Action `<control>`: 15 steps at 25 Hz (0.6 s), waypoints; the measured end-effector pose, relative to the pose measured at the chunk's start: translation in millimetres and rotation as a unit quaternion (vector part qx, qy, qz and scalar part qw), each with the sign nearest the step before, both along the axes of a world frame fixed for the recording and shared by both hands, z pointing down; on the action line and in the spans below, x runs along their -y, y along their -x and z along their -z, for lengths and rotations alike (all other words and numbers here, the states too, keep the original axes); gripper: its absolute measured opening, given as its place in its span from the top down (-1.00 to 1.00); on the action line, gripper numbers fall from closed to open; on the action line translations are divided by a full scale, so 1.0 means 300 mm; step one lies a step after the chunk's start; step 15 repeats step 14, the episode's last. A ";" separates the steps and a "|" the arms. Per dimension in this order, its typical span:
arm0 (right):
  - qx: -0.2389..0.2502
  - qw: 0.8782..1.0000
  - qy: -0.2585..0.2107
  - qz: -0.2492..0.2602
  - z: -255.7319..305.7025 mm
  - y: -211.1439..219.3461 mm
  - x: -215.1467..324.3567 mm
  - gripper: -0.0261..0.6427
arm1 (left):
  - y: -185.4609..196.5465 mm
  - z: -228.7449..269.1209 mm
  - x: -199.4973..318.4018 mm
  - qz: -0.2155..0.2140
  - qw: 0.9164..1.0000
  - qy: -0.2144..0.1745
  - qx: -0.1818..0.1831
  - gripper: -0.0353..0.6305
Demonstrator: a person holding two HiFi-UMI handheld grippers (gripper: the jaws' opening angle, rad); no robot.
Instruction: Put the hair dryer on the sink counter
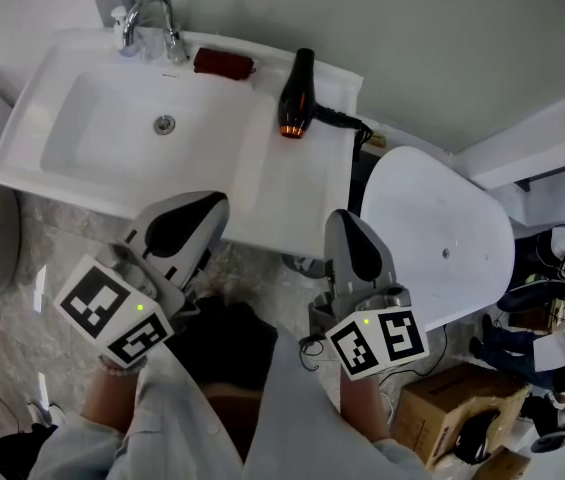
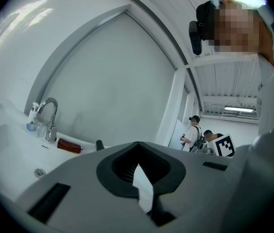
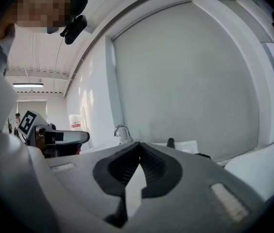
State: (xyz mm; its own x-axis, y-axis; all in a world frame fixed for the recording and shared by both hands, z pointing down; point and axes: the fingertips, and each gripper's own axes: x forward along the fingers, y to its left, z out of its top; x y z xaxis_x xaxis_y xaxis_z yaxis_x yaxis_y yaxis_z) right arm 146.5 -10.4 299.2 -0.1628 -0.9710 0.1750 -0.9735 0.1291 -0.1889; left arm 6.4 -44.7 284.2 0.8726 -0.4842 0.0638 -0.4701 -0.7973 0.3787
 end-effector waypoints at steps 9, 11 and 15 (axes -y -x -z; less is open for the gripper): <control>-0.001 1.000 0.005 0.005 -0.010 -0.001 -0.010 0.93 | -0.004 -0.006 -0.014 -0.001 1.000 0.000 0.001 0.88; -0.001 1.000 0.005 0.005 -0.008 -0.004 -0.008 0.93 | -0.009 -0.004 -0.013 -0.002 1.000 0.000 0.002 0.88; -0.001 1.000 0.006 0.005 -0.008 -0.008 -0.006 0.93 | -0.015 -0.003 -0.011 -0.003 1.000 0.000 0.003 0.88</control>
